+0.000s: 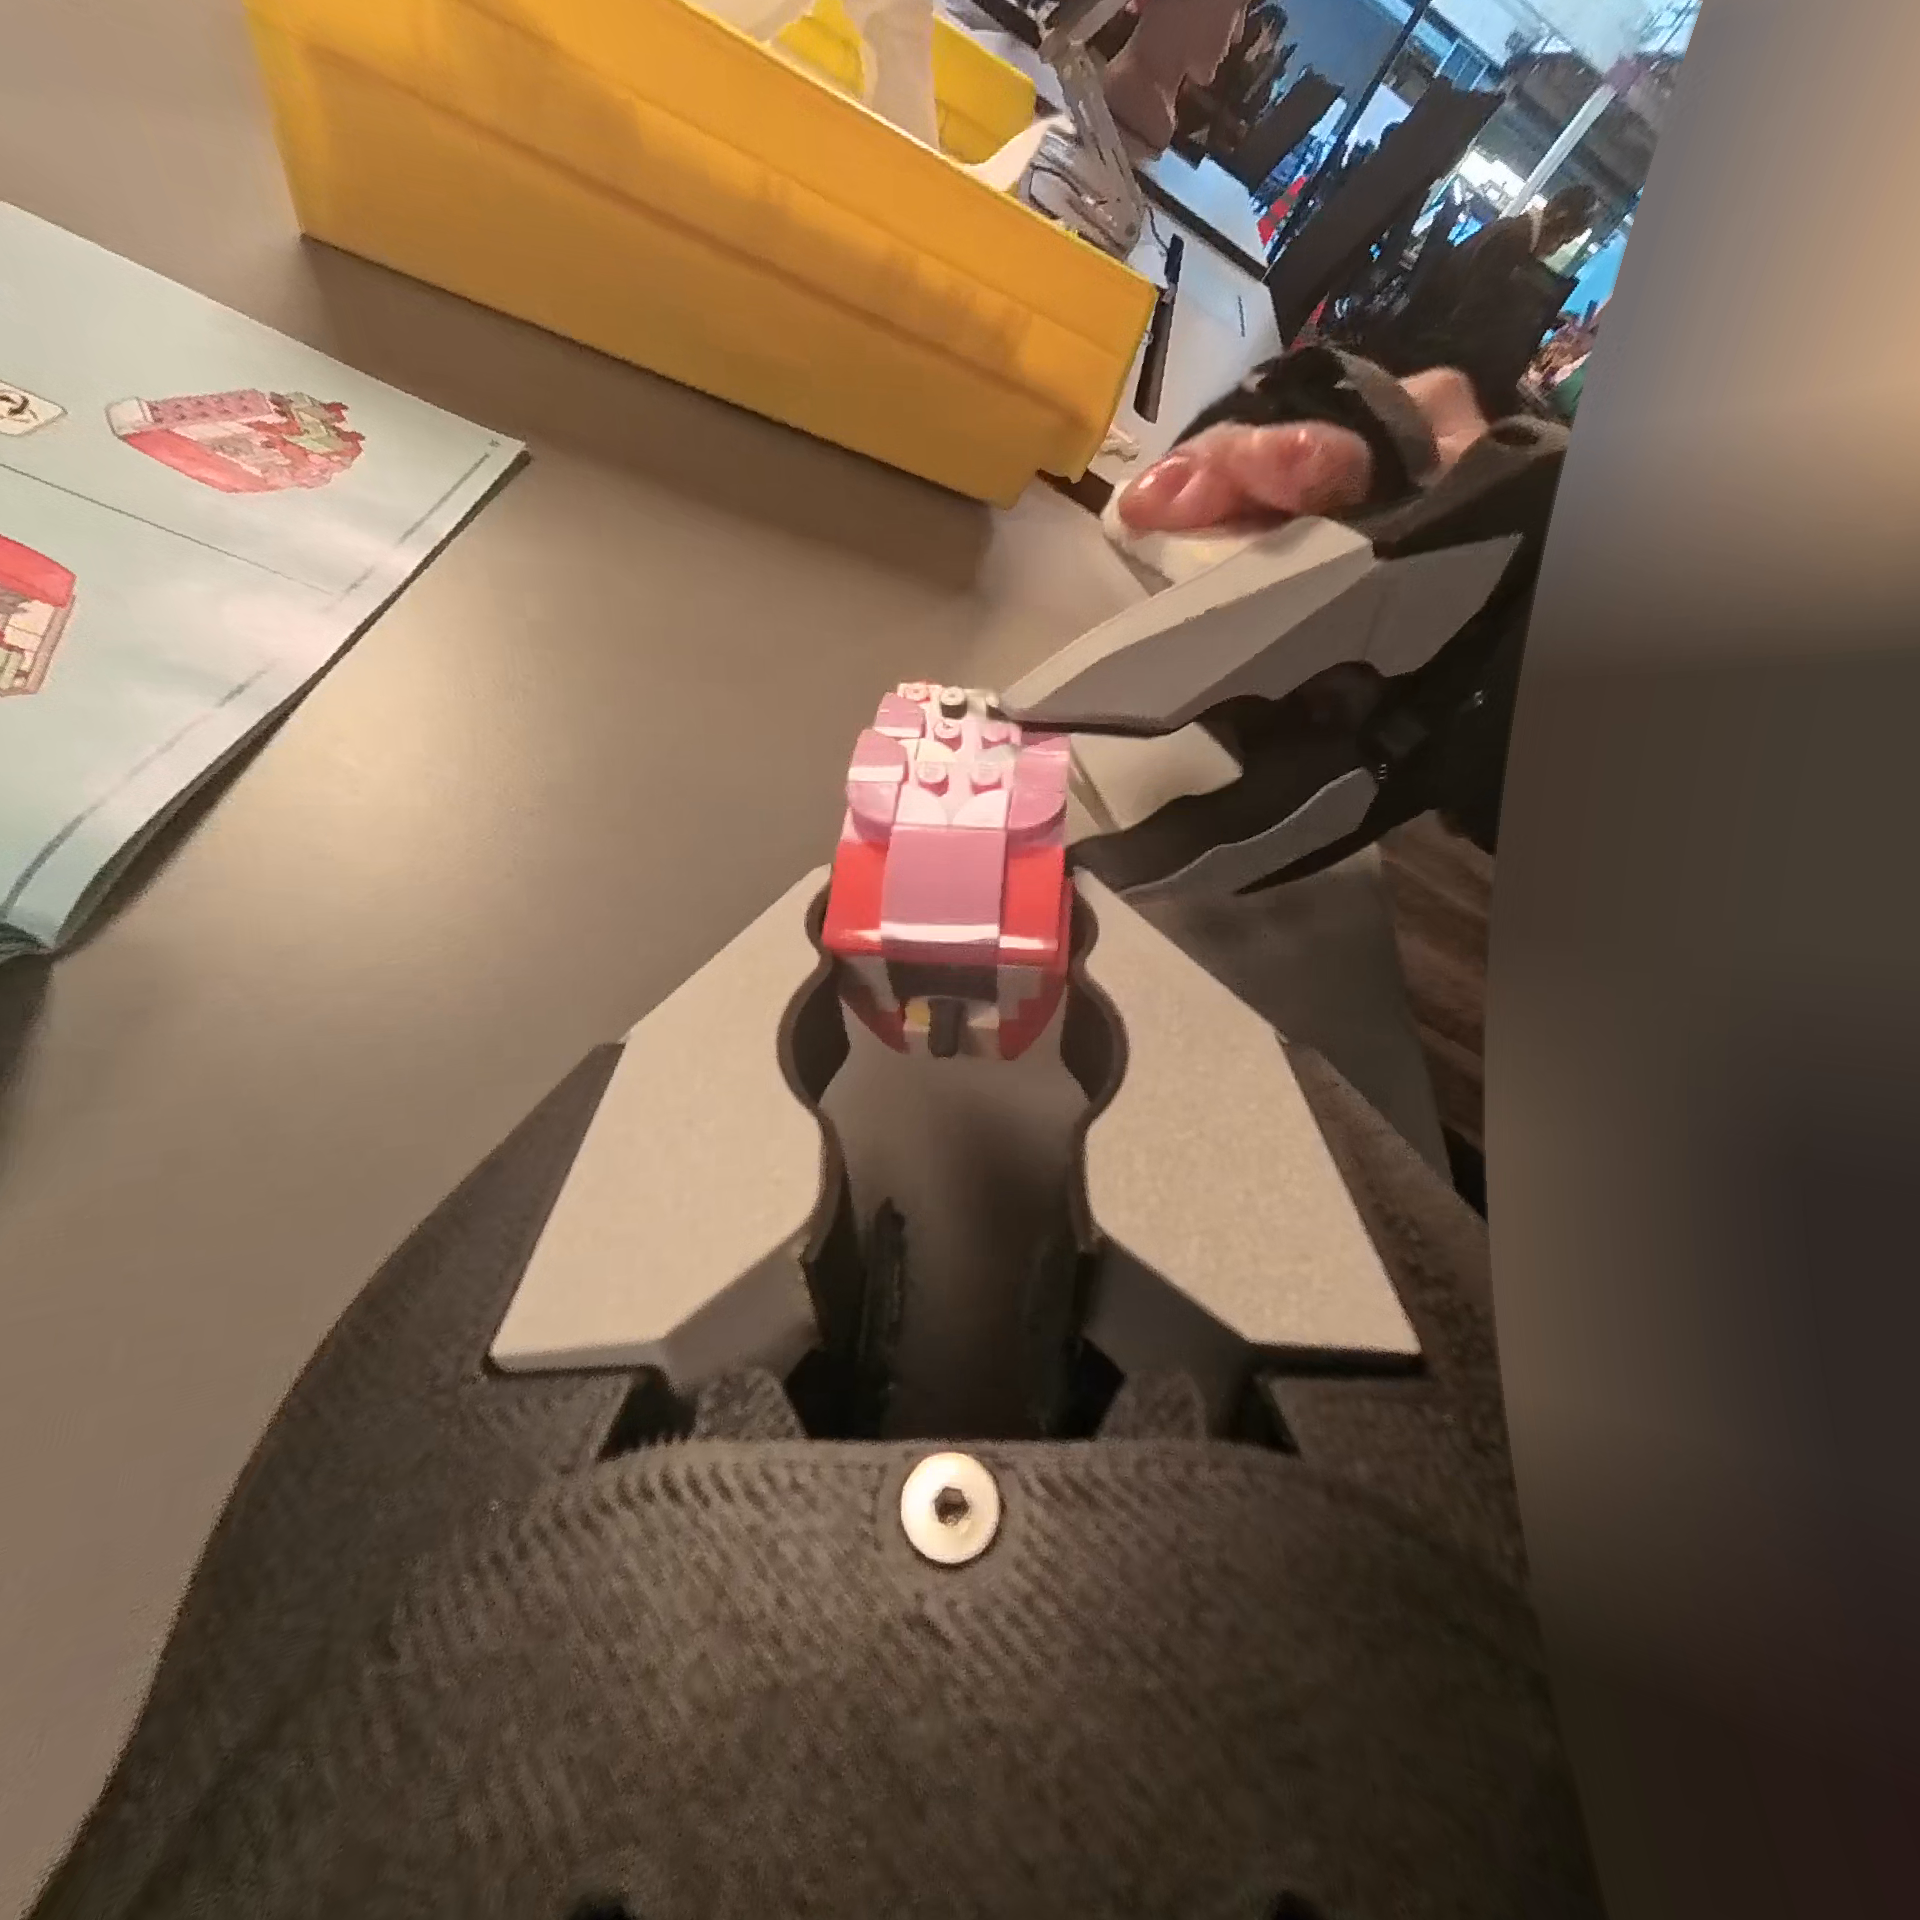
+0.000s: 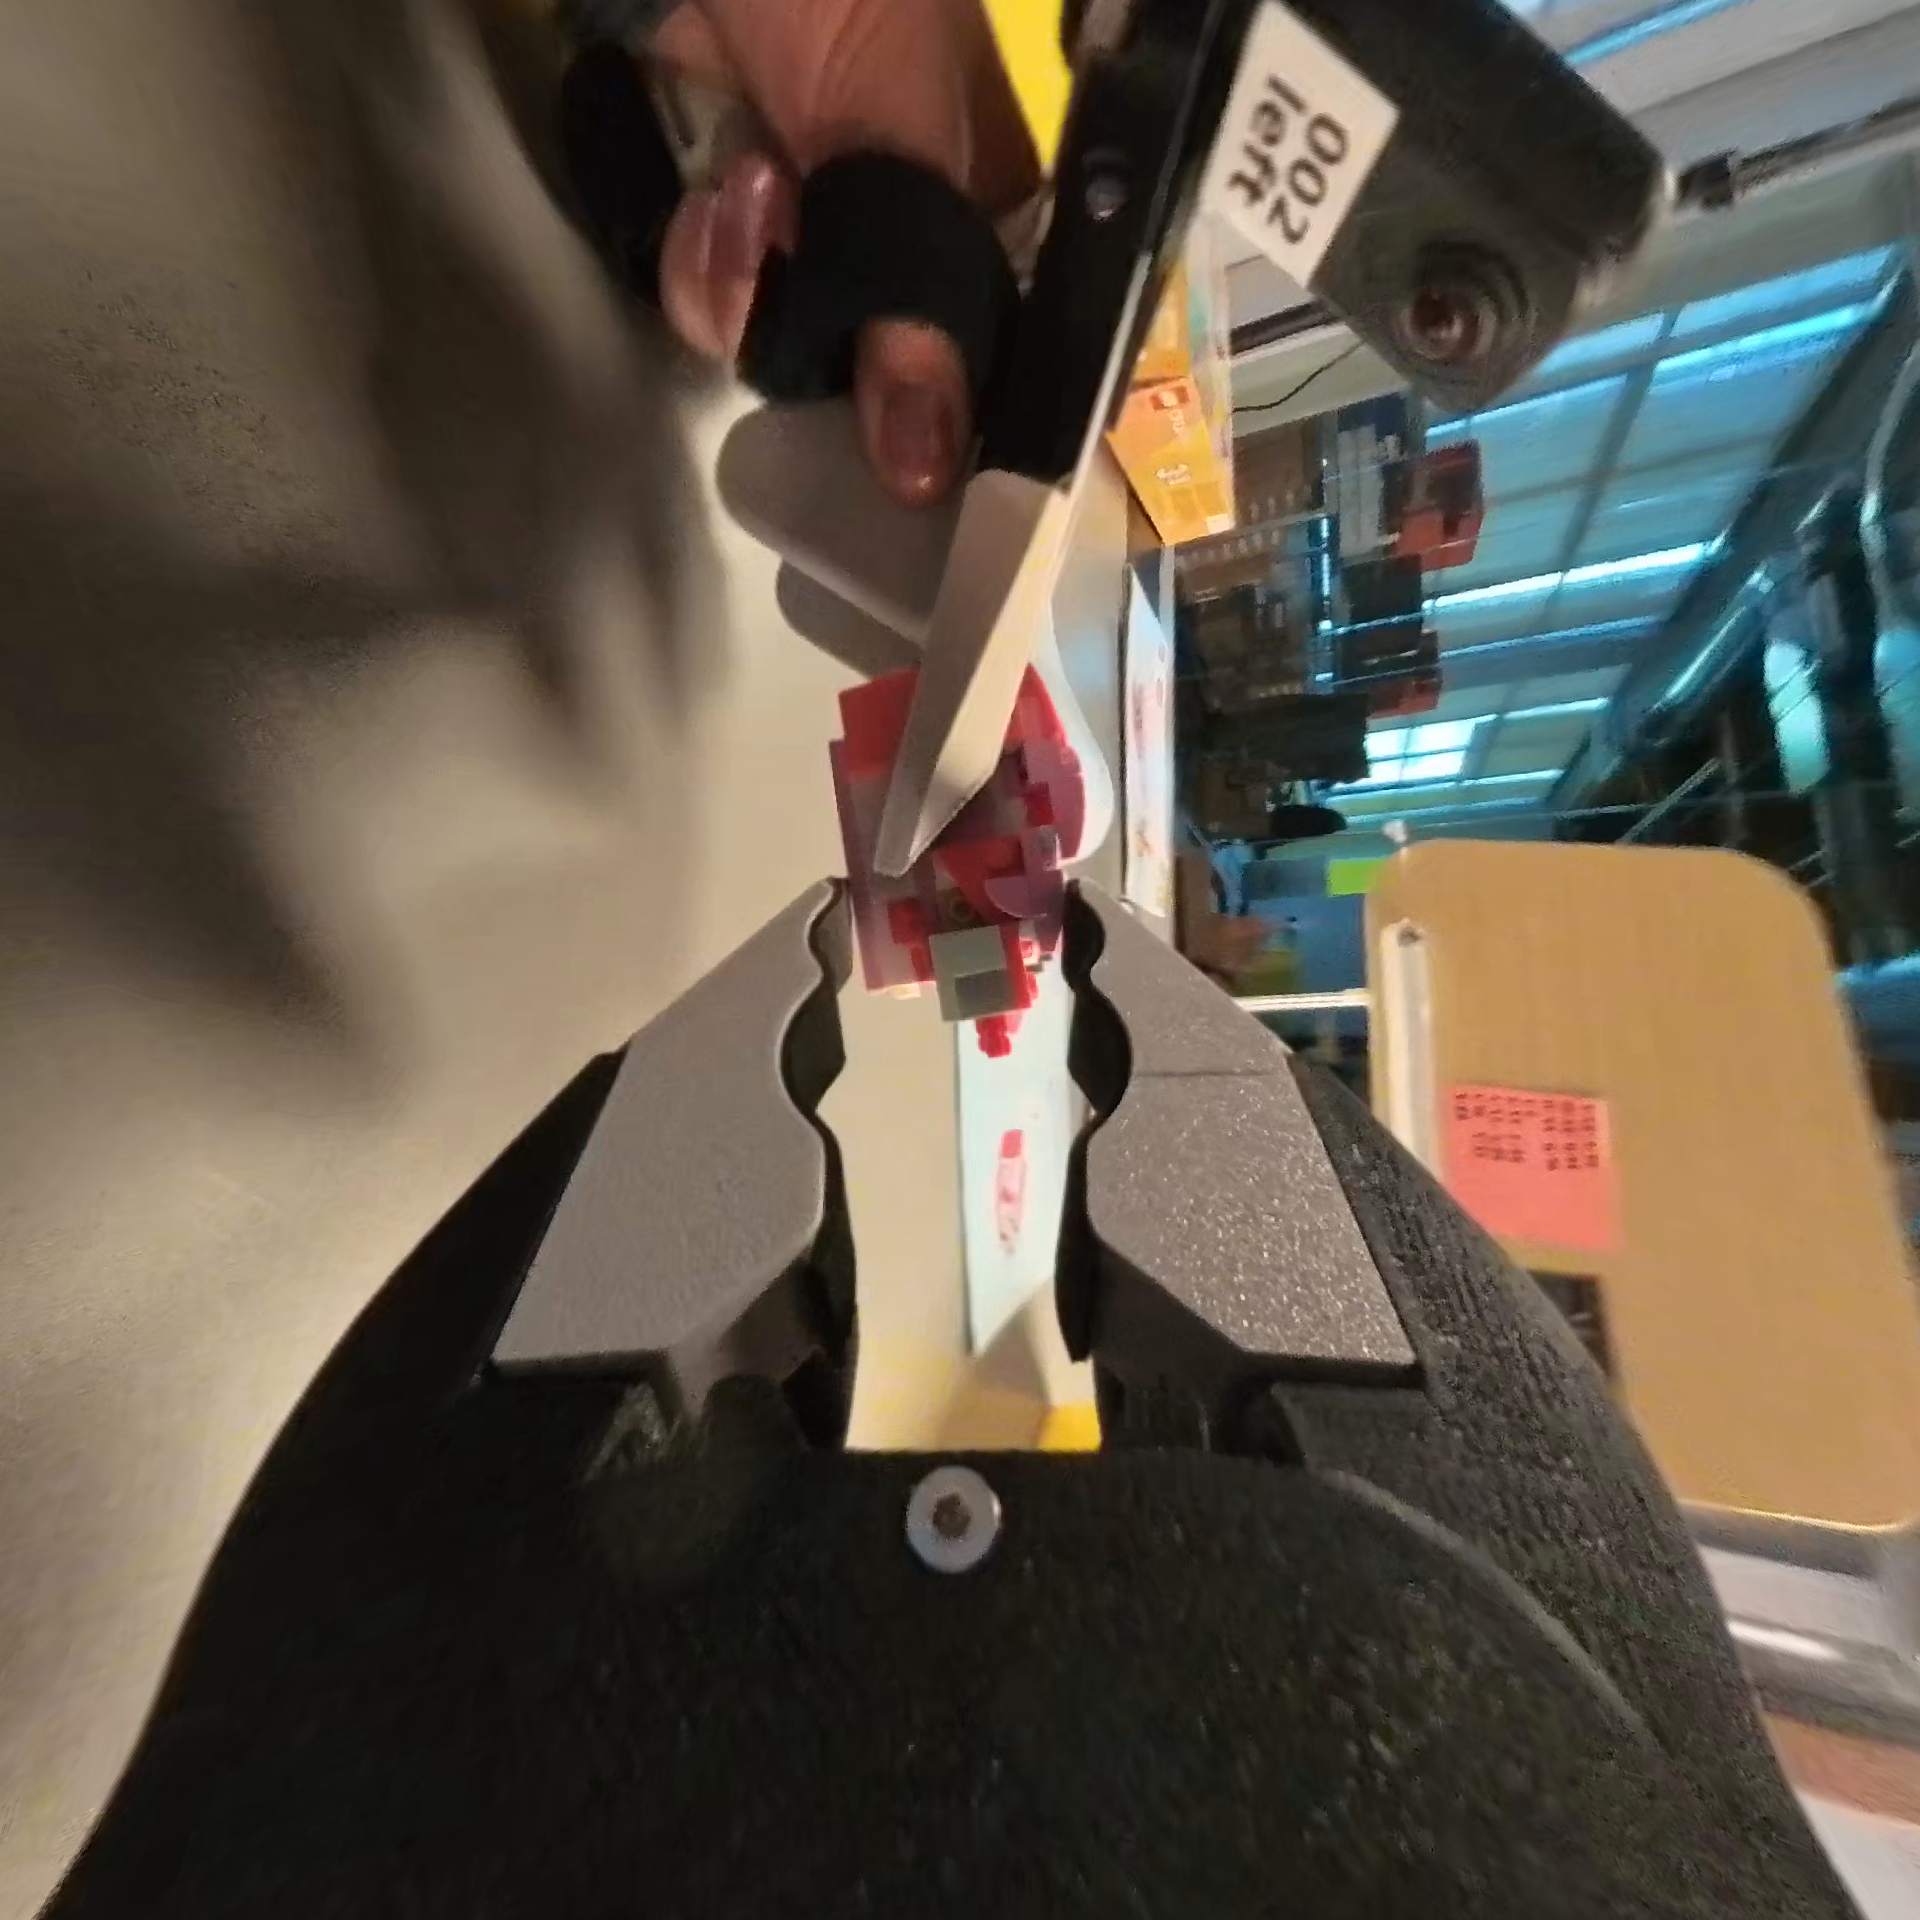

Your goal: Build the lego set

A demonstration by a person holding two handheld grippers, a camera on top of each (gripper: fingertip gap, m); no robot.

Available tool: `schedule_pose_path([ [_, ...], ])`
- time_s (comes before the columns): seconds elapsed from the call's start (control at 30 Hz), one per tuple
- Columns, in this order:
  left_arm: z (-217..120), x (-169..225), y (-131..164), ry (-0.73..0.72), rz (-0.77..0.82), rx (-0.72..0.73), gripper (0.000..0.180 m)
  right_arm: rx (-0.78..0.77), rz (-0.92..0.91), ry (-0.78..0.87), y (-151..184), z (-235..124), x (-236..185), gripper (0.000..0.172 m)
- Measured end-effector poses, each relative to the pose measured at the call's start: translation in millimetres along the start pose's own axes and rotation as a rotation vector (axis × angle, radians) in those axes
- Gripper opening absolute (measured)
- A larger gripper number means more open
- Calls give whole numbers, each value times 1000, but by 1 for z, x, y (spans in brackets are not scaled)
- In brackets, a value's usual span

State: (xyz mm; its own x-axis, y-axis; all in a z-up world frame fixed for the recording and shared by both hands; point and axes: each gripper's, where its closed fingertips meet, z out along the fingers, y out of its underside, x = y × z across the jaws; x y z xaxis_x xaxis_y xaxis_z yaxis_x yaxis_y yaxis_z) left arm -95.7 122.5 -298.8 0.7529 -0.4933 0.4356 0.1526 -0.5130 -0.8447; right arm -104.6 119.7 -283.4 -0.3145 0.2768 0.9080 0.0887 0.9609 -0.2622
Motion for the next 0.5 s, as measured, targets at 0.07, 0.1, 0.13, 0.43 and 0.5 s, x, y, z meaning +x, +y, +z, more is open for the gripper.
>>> schedule_pose_path([
  [0.07, -1, -1, 0, -14, 16, -4, 38, 39, 123, 13, -5, 0, 5, 58],
  [0.1, -1, -1, 1, -14, 22, -10, 39, 47, 164, 16, -6, -1, 7, 62],
  [0.13, 0, 0, 1, -9, 22, -14, 39, 52, 180, 23, -5, -2, 9, 65],
  [0.43, -2, 11, 0, 54, 80, -13, 39, 11, 118, -22, 9, -8, -3, 83],
  [0.5, -4, 24, -4, 141, 94, 14, 39, 26, 100, -14, 6, -10, -4, 83],
])
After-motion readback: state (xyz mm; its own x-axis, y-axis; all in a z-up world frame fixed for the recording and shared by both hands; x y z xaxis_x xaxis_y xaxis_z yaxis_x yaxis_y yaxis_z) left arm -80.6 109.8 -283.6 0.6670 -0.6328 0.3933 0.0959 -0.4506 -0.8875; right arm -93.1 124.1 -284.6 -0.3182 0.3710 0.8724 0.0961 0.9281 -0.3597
